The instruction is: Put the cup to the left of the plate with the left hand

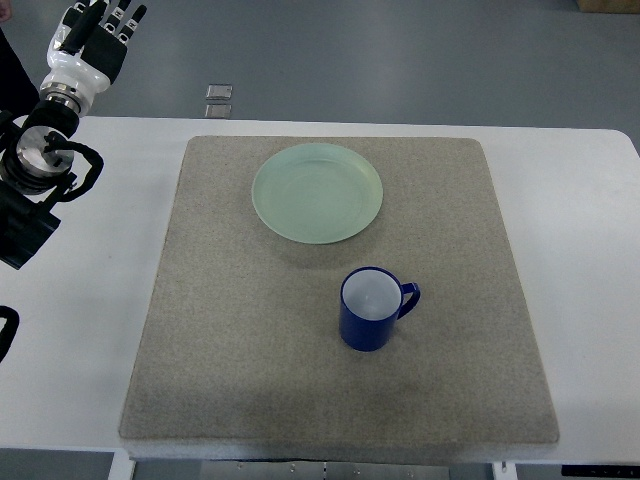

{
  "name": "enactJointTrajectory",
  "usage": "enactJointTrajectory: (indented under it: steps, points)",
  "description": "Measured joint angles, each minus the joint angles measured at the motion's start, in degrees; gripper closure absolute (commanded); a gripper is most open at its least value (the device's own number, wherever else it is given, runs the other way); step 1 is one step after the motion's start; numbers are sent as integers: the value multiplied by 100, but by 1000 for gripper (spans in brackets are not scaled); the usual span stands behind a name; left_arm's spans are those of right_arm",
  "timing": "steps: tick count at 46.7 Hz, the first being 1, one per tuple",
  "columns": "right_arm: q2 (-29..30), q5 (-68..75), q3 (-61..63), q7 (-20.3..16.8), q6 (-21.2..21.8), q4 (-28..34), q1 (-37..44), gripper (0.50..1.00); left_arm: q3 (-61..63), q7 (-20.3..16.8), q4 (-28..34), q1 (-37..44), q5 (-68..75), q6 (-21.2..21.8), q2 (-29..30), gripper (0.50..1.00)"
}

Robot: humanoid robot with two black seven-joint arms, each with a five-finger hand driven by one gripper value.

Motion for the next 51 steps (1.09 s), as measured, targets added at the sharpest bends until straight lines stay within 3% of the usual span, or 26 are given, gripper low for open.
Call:
enactJointTrajectory:
  steps: [51]
  points:
    - [0,0,0,-1,0,0,0,568,100,0,8,113,77,-22,-1,504]
